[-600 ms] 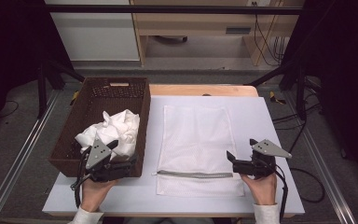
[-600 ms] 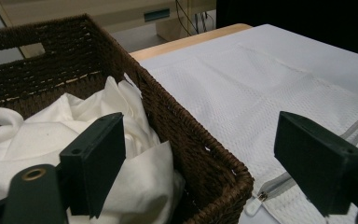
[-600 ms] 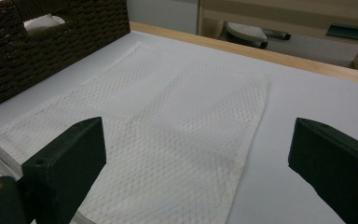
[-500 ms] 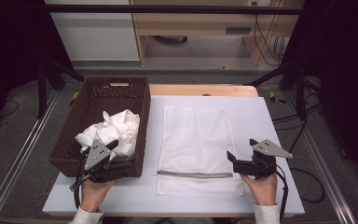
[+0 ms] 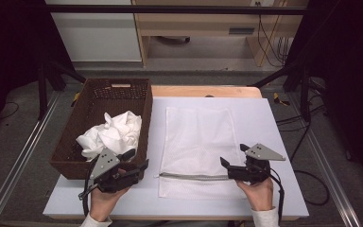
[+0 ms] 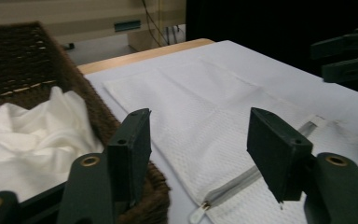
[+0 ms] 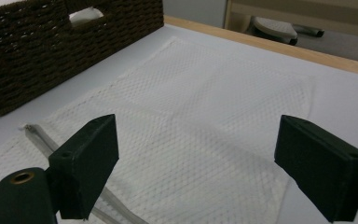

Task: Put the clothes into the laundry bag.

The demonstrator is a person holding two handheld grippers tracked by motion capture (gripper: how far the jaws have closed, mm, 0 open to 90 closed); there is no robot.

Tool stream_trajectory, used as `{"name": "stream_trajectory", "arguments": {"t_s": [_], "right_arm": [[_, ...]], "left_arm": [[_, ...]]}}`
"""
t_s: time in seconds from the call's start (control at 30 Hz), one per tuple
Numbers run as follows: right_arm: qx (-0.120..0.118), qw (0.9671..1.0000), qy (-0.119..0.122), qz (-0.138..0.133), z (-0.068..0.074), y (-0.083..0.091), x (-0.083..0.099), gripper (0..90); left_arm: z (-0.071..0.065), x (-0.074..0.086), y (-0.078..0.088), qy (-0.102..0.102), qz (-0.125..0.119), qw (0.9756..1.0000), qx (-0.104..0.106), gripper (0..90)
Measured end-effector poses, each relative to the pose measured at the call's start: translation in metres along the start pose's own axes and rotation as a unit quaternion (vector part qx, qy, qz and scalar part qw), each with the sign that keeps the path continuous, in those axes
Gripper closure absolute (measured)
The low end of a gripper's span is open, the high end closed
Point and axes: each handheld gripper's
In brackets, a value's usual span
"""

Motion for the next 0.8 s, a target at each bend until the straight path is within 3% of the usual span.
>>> {"name": "stream_trajectory", "arguments": {"t_s": [0.2, 0.23, 0.43, 0.57, 0.6, 0.67, 0.77, 0.8], "right_arm": [[-0.020, 0.9996, 0.012, 0.017, 0.012, -0.011, 0.003, 19.4], [-0.023, 0.9991, 0.017, 0.031, 0.015, -0.015, 0.005, 20.1], [-0.035, 0.9982, 0.018, 0.044, 0.021, -0.021, 0.009, 23.9], [-0.047, 0.9966, 0.027, 0.063, 0.027, -0.031, 0.015, 28.3], [-0.051, 0.9953, 0.033, 0.076, 0.031, -0.038, 0.018, 29.7], [-0.053, 0.9944, 0.037, 0.083, 0.034, -0.041, 0.020, 30.0], [-0.055, 0.9904, 0.048, 0.117, 0.040, -0.054, 0.028, 35.7], [-0.055, 0.9904, 0.048, 0.117, 0.040, -0.054, 0.028, 35.7]], "left_arm": [[-0.014, 0.007, -0.012, -0.007, 0.004, 0.9998, 0.021, 53.3], [-0.018, 0.010, -0.016, -0.008, 0.010, 0.9996, 0.027, 56.2], [-0.033, 0.020, -0.033, -0.016, 0.036, 0.9978, 0.054, 68.3], [-0.044, 0.032, -0.052, -0.029, 0.071, 0.9946, 0.070, 73.5], [-0.049, 0.040, -0.061, -0.039, 0.092, 0.9919, 0.078, 76.0], [-0.050, 0.043, -0.065, -0.041, 0.101, 0.9908, 0.080, 78.3], [-0.055, 0.055, -0.078, -0.051, 0.129, 0.9865, 0.088, 82.9], [-0.055, 0.055, -0.078, -0.051, 0.129, 0.9865, 0.088, 84.1]]}}
Point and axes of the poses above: each handheld gripper's, and its own axes: y roughly backward along the jaws, x roughly out of its underside, z roughly to its left, and after that the axes turned 4 degrees about -y, right-handed
